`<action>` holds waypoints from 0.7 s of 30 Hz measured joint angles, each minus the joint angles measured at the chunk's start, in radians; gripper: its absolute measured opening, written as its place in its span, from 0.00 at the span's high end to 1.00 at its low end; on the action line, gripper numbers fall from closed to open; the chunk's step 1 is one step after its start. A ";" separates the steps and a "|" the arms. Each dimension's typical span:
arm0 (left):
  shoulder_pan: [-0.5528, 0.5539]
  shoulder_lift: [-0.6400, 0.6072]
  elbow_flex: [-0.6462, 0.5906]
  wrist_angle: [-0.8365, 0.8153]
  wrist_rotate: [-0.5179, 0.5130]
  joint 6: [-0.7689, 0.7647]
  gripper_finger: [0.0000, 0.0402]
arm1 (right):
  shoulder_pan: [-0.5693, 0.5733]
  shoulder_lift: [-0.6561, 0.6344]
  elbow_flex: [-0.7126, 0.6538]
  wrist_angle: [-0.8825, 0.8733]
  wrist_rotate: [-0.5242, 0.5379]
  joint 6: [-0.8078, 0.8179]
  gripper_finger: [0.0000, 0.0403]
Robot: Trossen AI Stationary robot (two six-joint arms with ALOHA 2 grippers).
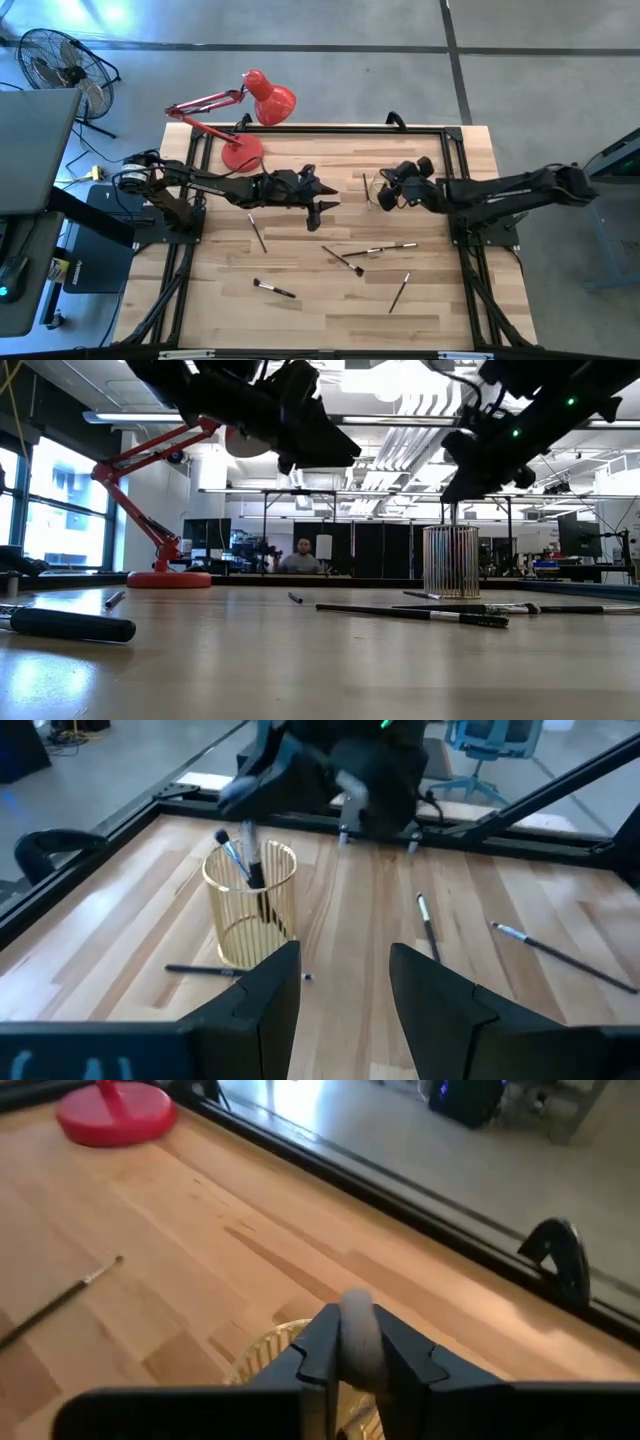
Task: Put items in baskets/containers
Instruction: Put the black brush into the gold holder
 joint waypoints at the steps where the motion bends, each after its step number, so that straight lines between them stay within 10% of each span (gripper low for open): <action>1: 0.000 0.000 0.000 0.002 0.005 -0.002 0.62 | -0.007 0.007 0.000 0.000 -0.001 0.010 0.86; 21: 0.000 0.000 0.000 -0.056 -0.039 -0.061 0.62 | -0.018 -0.179 0.000 0.008 -0.172 0.001 0.72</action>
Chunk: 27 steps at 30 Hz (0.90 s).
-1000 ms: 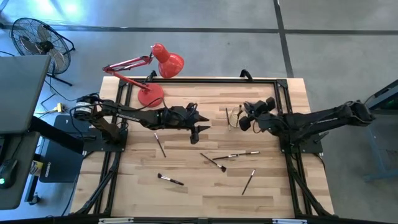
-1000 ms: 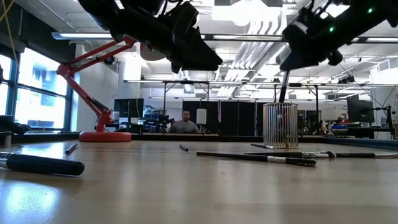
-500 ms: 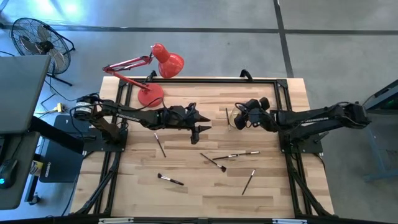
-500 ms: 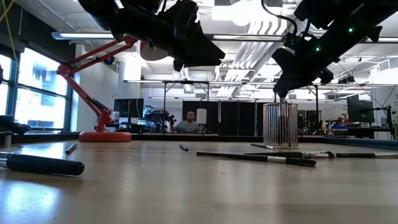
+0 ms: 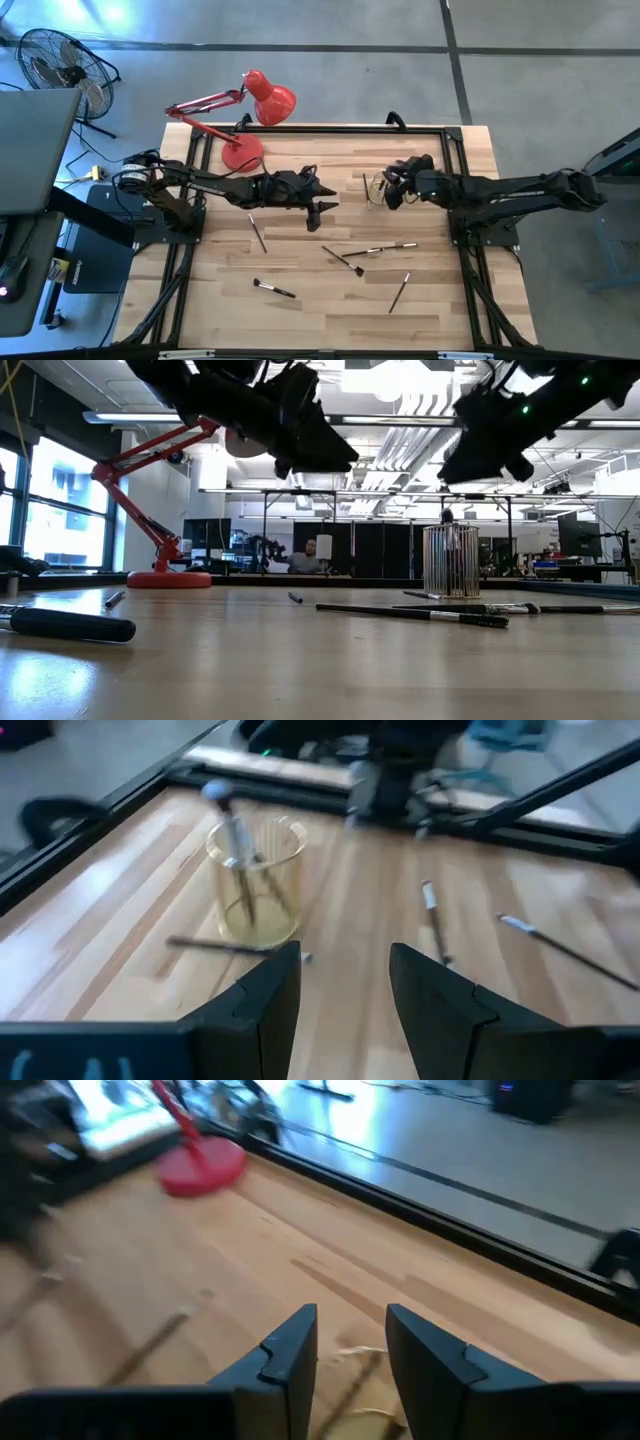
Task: Put items in baskets/containers
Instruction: Put the black brush into the gold holder
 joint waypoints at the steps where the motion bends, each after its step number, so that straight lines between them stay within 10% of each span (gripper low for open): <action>1: 0.000 0.000 0.000 -0.015 -0.016 -0.010 0.62 | 0.005 -0.024 0.000 -0.004 -0.027 0.000 0.73; 13: 0.014 0.000 0.000 -0.135 -0.207 -0.215 0.62 | 0.293 -0.024 -0.001 -0.229 -0.183 0.093 0.98; 27: 0.030 0.001 0.000 -0.184 -0.215 -0.348 0.62 | 0.380 0.231 -0.060 -0.170 -0.146 0.211 1.00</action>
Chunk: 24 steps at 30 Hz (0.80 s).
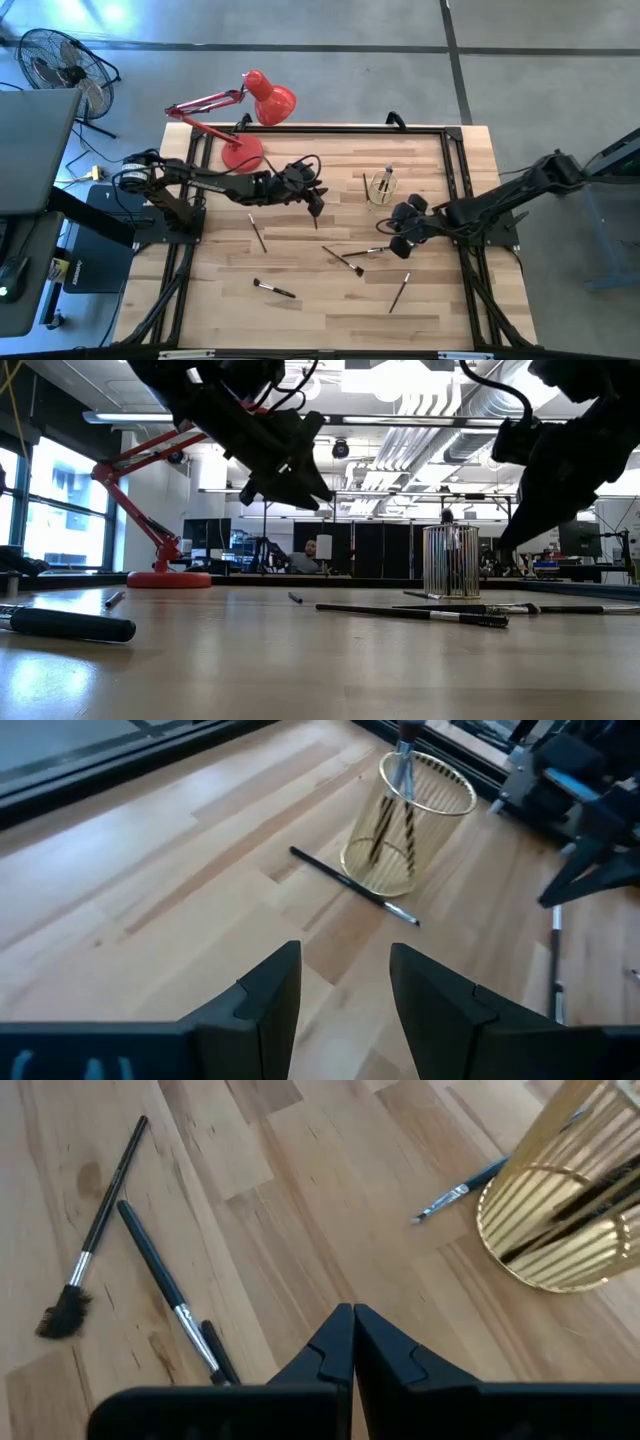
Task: Put items in baskets/containers
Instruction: Put the black brush into the gold holder
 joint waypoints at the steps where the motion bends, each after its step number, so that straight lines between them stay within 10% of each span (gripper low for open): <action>1: -0.006 0.000 0.000 -0.001 0.000 -0.009 0.62 | 0.000 0.006 -0.001 0.005 0.000 -0.002 1.00; 13: -0.046 0.029 0.156 -0.366 -0.130 -0.220 0.62 | -0.003 0.017 -0.002 0.013 0.090 -0.119 0.99; 24: 0.078 0.191 0.283 -0.497 0.074 -0.370 0.62 | -0.003 0.017 -0.002 0.016 0.089 -0.213 0.99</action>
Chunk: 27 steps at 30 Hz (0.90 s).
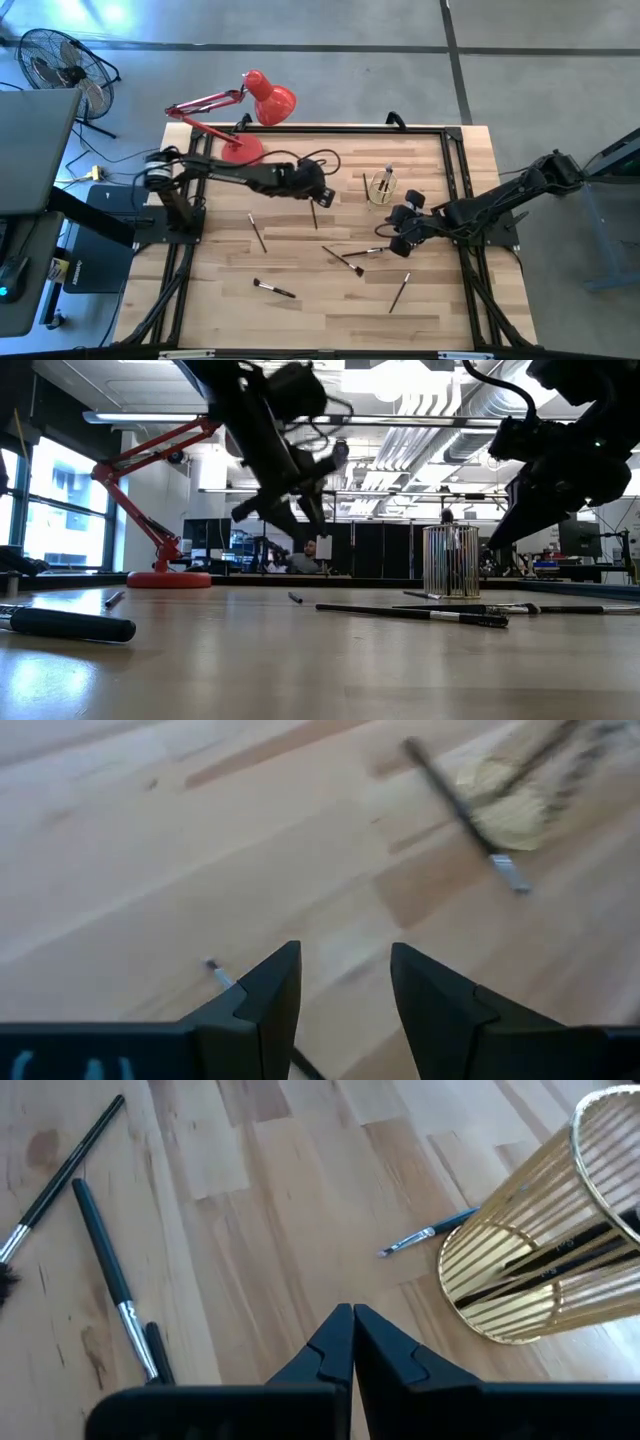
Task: Put items in baskets/containers
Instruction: Put the black brush into the gold holder
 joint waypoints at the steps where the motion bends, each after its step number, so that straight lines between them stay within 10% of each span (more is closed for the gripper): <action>1: 0.011 0.013 0.008 -0.022 0.013 -0.015 0.62 | 0.000 0.000 0.000 -0.004 -0.004 -0.010 0.99; 27: 0.068 0.164 0.104 -0.209 -0.032 -0.104 0.62 | 0.003 0.000 0.000 -0.011 -0.040 0.034 0.99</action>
